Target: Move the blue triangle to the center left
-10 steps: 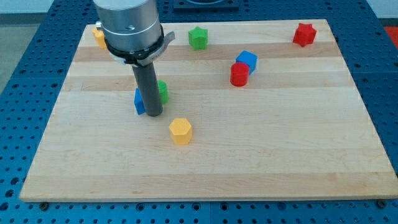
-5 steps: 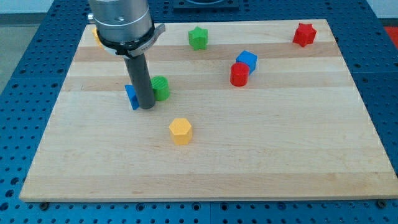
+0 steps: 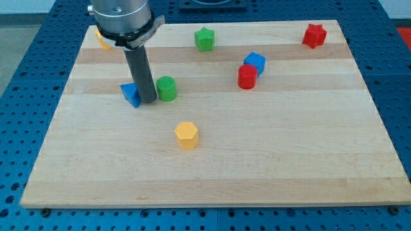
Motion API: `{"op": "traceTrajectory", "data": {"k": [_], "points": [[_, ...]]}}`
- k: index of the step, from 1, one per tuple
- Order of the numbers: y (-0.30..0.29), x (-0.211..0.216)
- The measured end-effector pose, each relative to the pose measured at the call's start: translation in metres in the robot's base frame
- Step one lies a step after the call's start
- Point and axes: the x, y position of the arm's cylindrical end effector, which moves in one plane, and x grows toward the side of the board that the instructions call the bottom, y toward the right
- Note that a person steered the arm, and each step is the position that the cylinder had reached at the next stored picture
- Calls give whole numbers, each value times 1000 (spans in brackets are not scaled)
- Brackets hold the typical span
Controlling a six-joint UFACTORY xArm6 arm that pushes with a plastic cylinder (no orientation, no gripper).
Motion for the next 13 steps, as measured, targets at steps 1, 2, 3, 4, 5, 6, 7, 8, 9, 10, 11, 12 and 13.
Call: {"op": "traceTrajectory", "data": {"k": [1,2,3,4,5,6,7,8,9,10,11,12,13], "points": [[-9,0],[-21,0],[-35,0],[-43,0],[-44,-4],[-44,-11],[-44,-18],[-46,-18],[-47,-18],[-51,-18],[-59,-18],[-68,-18],[-74,-18]]}}
